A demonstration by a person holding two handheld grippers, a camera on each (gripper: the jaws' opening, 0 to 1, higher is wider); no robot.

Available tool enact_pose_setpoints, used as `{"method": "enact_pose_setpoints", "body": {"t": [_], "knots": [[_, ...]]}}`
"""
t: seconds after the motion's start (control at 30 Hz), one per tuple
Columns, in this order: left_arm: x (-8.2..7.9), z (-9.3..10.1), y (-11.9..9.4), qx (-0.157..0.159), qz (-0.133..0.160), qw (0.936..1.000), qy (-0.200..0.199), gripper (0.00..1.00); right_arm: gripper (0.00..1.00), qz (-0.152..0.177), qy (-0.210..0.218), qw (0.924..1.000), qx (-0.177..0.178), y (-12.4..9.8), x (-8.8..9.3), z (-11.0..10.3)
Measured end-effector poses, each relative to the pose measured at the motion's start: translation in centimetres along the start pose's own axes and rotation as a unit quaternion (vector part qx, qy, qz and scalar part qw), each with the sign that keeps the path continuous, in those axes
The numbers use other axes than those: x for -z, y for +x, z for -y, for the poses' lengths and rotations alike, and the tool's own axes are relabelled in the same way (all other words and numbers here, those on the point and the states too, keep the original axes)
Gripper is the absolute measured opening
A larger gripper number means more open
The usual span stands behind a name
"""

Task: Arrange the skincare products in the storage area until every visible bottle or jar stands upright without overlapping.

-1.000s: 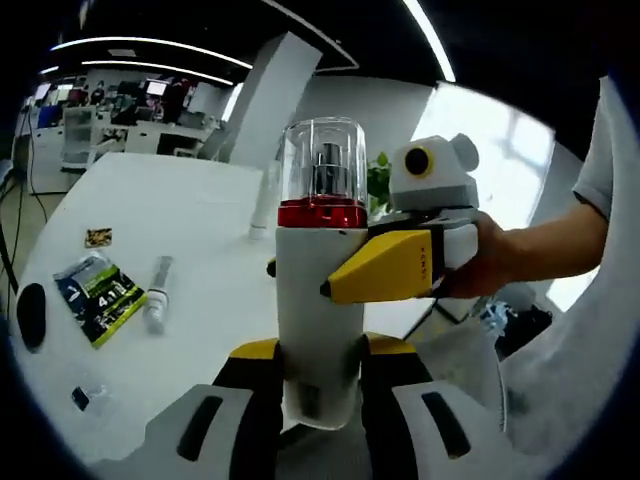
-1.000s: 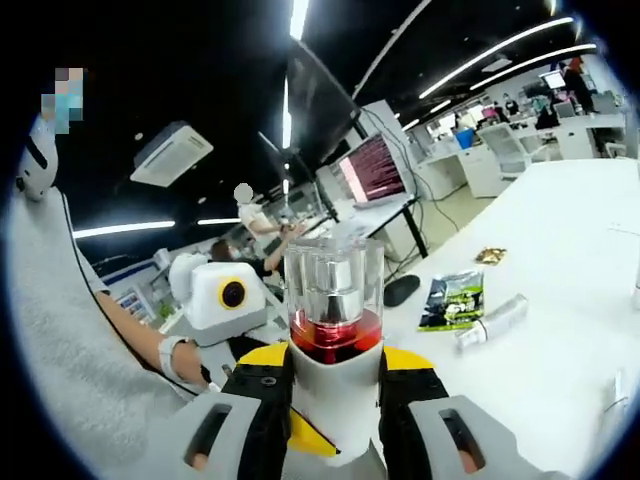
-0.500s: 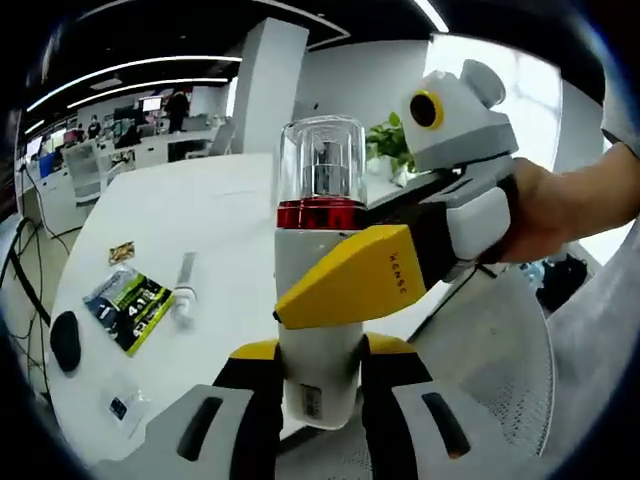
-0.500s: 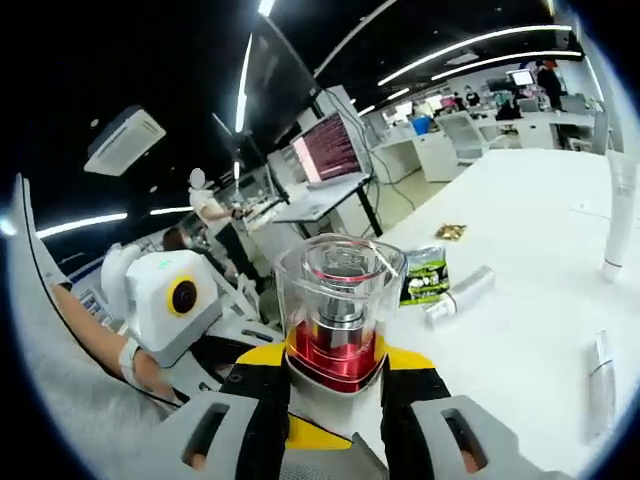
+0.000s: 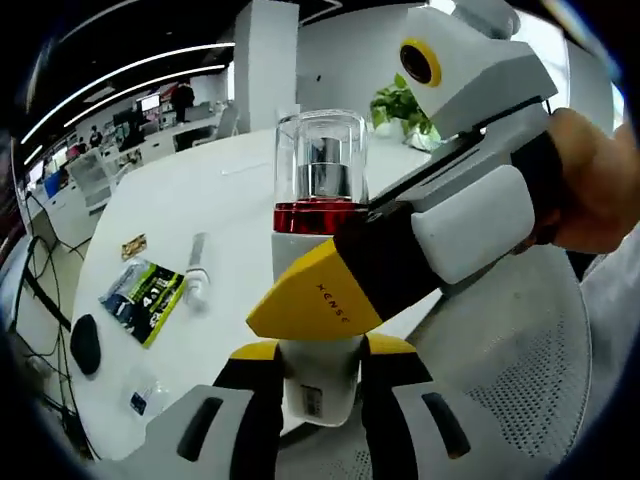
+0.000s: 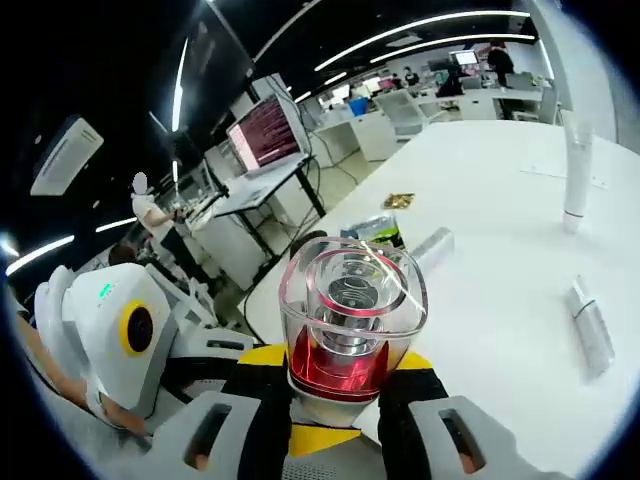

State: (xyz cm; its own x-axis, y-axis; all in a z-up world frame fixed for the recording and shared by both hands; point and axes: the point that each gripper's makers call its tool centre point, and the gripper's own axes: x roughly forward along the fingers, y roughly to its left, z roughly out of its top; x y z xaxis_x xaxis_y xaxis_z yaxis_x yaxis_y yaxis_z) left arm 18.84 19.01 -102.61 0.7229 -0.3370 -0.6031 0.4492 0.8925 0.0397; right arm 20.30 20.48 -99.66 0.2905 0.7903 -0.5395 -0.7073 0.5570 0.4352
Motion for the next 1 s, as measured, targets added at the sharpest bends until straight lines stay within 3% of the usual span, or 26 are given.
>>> {"method": "enact_pose_setpoints", "body": {"t": [0.1,0.23,0.33,1.0], "knots": [[-0.5,-0.6,0.1,-0.020,0.015,0.9994,0.024,0.26,0.25,0.003,0.011,0.9999,-0.004,-0.1,-0.7,0.3],[-1.2,-0.7,0.1,-0.021,0.036,0.9991,0.009,0.26,0.24,0.013,0.015,0.9996,-0.019,-0.3,-1.6,0.3],[-1.8,-1.1,-0.1,-0.028,0.056,0.9978,0.022,0.26,0.24,0.019,0.009,0.9994,-0.029,-0.6,-2.0,-0.2],[-3.5,-0.4,-0.6,-0.005,0.105,0.9941,0.027,0.26,0.23,0.046,-0.022,0.9978,-0.043,-2.0,-3.2,-0.5]]}}
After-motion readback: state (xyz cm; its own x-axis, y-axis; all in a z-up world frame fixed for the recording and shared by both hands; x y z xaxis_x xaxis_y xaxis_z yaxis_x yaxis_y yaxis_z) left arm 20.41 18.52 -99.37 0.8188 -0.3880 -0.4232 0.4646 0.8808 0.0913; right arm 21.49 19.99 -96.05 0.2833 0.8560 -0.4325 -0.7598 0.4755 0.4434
